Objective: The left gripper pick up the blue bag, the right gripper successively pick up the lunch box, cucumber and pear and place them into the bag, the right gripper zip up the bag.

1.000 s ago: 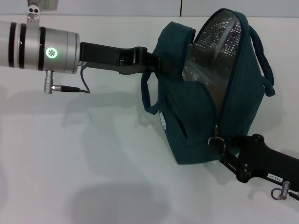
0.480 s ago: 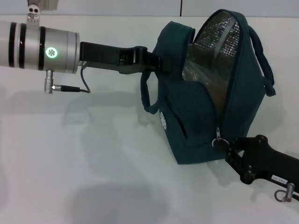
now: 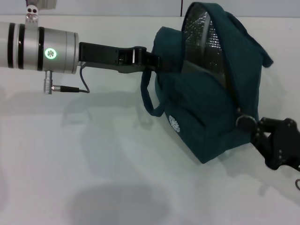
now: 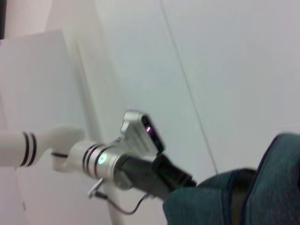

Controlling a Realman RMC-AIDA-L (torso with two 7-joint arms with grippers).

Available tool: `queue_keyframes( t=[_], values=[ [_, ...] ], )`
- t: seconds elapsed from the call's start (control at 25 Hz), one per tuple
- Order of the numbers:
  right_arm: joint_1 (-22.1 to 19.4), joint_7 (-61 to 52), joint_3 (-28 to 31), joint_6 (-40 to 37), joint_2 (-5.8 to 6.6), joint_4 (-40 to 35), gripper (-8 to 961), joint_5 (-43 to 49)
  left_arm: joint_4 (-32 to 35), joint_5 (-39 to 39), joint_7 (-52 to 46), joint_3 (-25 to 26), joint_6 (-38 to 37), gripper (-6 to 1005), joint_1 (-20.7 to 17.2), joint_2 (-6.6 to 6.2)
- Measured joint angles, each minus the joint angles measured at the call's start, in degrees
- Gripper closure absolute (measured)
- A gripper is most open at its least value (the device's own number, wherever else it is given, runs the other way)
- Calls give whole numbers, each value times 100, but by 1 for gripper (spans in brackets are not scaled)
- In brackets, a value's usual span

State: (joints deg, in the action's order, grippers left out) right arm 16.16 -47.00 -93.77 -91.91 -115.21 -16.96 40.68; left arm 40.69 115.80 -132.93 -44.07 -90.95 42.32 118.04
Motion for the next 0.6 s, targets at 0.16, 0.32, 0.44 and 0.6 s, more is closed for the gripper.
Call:
queue_keyframes(
  t=[0.16,0.32,0.44,0.6],
  values=[
    [54,0,36,-5,-1,0,946,-4,0,-2,21,21,7,959,-23,3],
    [85,-72,1,63,-2,72,946,37,7,-11,27,24,42,958,-39,7],
    [95,-126,-7,105,-2,245,946,46,28,-61,32,23,107,958,-54,6],
    [97,-136,-9,123,-2,444,946,47,40,-170,75,21,147,958,-76,-4]
  ],
)
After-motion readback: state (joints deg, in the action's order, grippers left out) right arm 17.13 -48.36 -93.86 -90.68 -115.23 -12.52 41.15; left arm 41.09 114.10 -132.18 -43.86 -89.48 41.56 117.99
